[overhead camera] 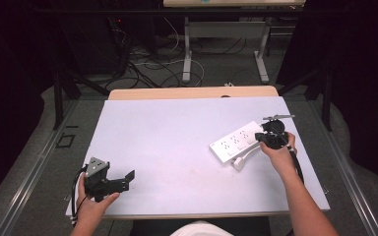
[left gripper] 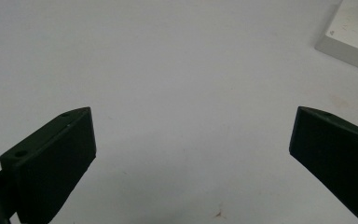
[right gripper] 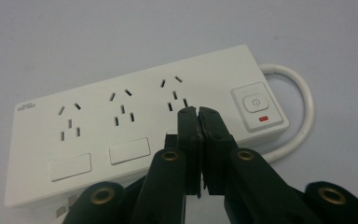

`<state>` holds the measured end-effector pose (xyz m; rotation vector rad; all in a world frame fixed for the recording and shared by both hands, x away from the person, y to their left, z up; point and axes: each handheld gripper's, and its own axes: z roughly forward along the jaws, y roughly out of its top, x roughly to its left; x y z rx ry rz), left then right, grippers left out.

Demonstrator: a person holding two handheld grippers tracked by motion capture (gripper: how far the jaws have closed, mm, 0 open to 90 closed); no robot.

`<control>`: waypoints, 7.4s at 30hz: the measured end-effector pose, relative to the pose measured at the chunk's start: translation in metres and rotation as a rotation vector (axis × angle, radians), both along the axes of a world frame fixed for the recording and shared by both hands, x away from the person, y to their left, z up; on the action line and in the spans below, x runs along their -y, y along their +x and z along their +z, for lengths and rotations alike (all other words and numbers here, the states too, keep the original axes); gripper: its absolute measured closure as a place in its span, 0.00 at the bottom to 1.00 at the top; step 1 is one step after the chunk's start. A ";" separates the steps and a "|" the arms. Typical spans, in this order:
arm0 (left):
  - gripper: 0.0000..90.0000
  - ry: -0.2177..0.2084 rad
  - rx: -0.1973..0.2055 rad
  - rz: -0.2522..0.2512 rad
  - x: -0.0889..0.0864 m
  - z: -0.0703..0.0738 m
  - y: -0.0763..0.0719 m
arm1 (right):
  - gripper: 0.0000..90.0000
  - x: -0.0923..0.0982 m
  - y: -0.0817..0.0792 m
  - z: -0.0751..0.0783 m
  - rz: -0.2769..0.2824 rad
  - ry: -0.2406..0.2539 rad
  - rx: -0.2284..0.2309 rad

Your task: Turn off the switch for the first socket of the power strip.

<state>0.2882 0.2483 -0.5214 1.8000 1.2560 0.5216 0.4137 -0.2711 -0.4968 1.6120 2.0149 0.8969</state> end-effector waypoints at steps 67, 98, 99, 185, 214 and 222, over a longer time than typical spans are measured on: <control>0.00 0.004 -0.005 0.003 -0.001 0.000 -0.002 | 0.99 -0.019 0.012 -0.029 0.044 -0.047 -0.030; 0.00 0.007 -0.001 0.003 -0.001 0.000 -0.002 | 0.99 -0.017 0.011 -0.031 0.040 -0.021 -0.024; 0.00 0.006 0.002 0.004 -0.001 0.000 -0.002 | 0.99 -0.017 0.011 -0.031 0.040 -0.019 -0.024; 0.00 0.003 -0.009 0.010 0.000 -0.001 0.003 | 0.54 -0.016 -0.009 -0.003 0.108 0.087 0.013; 0.00 0.009 -0.002 -0.014 0.005 0.000 0.007 | 0.14 -0.043 -0.023 0.016 0.154 -0.026 0.024; 0.00 0.007 0.001 -0.014 0.006 -0.001 0.008 | 0.00 -0.043 -0.030 0.024 0.181 -0.066 0.035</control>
